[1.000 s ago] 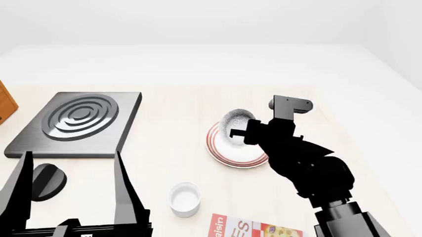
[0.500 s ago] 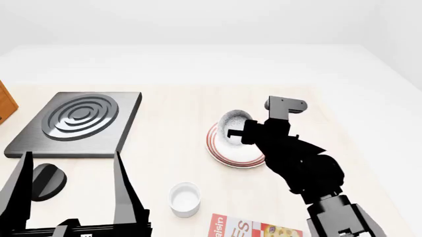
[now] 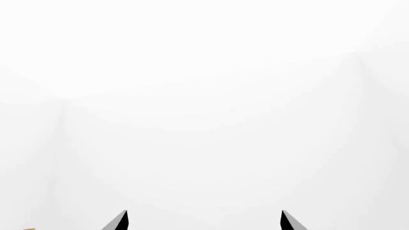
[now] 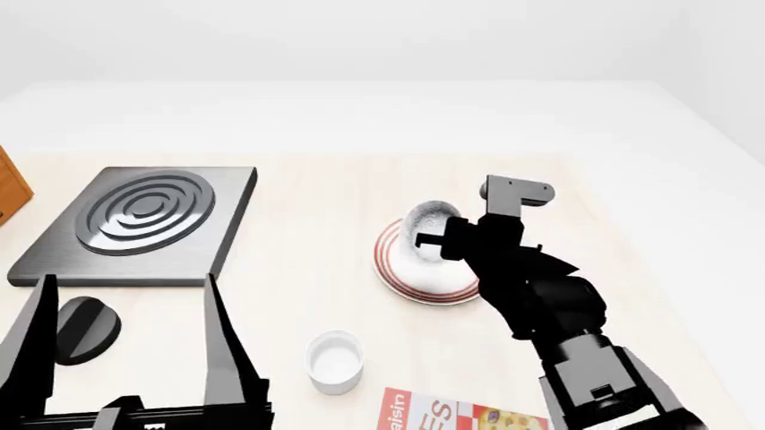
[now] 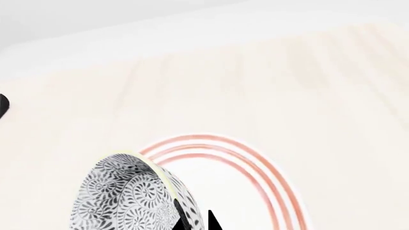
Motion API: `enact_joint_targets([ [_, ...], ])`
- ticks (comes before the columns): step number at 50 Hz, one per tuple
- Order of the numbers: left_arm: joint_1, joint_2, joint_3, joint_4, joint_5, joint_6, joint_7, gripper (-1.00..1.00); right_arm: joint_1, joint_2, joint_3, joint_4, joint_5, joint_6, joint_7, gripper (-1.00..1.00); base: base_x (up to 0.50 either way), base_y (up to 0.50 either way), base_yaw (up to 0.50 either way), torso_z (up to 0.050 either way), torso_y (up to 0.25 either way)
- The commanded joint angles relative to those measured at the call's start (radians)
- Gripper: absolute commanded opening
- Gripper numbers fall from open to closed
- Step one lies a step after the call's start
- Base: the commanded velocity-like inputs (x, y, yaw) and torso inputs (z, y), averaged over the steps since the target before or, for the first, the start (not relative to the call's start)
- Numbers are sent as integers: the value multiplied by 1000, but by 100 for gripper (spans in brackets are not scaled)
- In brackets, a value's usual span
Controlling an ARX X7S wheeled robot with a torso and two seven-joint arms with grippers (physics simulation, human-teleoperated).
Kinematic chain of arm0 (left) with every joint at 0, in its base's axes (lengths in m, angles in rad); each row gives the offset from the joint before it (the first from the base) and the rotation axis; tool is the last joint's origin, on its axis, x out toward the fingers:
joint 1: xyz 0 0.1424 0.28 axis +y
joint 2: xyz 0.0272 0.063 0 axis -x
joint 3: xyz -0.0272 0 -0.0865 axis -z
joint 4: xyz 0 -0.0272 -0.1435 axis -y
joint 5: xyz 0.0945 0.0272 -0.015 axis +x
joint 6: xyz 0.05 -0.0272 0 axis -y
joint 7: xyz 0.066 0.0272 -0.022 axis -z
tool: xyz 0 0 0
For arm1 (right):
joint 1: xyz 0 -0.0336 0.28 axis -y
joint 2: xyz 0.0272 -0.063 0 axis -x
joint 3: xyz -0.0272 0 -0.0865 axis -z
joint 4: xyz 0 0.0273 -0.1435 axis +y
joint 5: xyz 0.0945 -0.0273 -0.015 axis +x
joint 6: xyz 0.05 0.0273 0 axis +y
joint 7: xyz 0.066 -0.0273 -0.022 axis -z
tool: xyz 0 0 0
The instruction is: Pick the akita bowl between the plate and the ramekin and place it on the plate.
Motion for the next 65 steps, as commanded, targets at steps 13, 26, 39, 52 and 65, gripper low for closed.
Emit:
enact_joint_targets([
  [13,0,16,-30,-17,5,14,16,100,96,-77,4,262,-62,-129,-98,-100,0,0,0,0,0],
  [26,0,12,-30,-21,7,10,13,100,128,-103,27,367,-105,-174,-122,-100,0,0,0,0,1],
  [39,2,8,-29,-22,6,14,9,100,112,-104,-131,346,47,-180,-113,-100,0,0,0,0,0],
  [52,1,5,-26,-22,6,12,6,100,110,-102,-202,367,129,-201,-113,-100,0,0,0,0,1],
  [65,1,1,-26,-23,5,12,3,100,109,-103,-214,368,148,-201,-118,100,0,0,0,0,0],
])
